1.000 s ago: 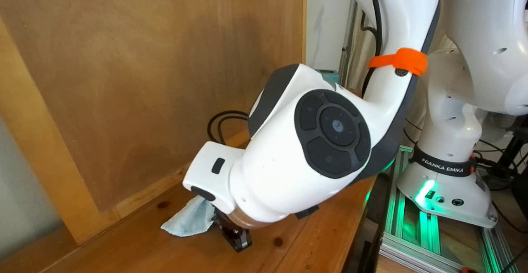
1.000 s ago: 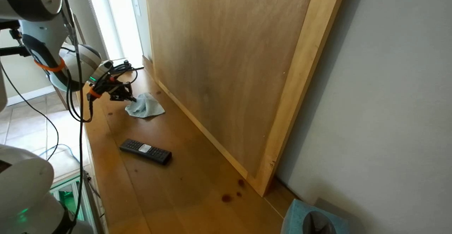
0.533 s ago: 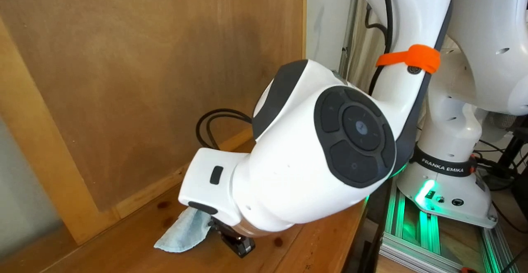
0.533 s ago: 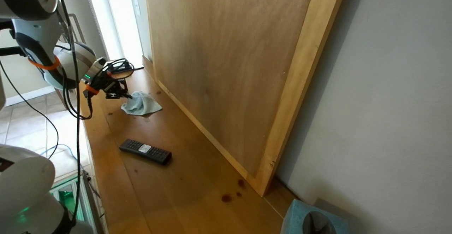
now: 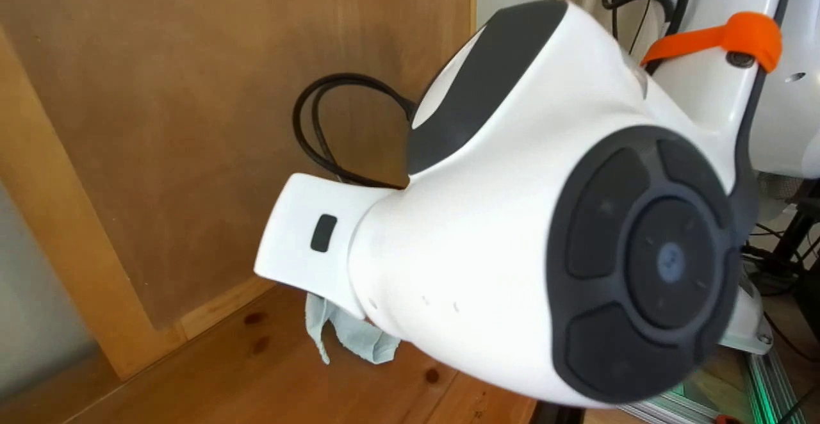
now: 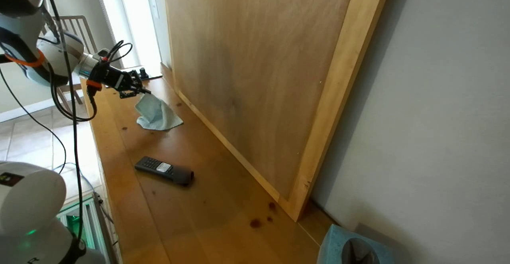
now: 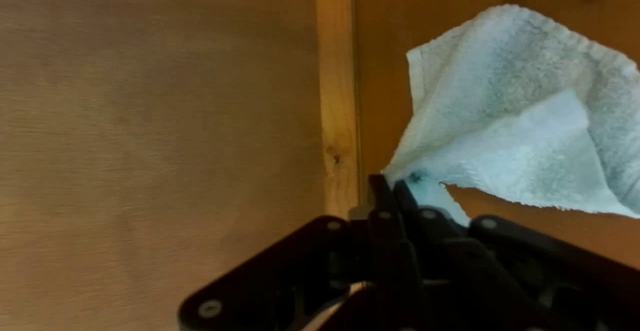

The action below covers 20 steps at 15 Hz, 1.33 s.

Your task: Spread the towel out

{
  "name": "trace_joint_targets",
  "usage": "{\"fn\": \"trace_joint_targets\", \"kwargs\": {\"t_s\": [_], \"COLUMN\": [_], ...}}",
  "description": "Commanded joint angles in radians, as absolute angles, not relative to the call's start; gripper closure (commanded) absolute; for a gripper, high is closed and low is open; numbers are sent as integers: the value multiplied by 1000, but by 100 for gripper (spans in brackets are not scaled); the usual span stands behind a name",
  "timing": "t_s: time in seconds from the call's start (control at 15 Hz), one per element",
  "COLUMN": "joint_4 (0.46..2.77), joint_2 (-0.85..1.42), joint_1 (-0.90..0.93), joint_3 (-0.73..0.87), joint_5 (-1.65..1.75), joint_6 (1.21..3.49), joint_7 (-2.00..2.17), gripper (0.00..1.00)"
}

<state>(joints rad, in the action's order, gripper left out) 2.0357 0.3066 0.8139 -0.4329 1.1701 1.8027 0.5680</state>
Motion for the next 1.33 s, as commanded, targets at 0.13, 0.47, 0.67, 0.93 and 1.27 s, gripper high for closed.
{"fn": "trace_joint_targets", "kwargs": {"t_s": [0.13,0.47,0.67,0.93,1.27], "joint_4": [1989,1966,1971,1970,1976], "joint_2": [302,307,312,311,310], "joint_1": [887,920,898,878,884], "joint_3": [-432,-436,-432,-424,-419], "joint_5": [1224,1233,1241,1254,1227], "joint_6": [1621,1611,1755,1940,1945], "joint_7": [532,540,539,498,521], "gripper": [99,99,99,99,98]}}
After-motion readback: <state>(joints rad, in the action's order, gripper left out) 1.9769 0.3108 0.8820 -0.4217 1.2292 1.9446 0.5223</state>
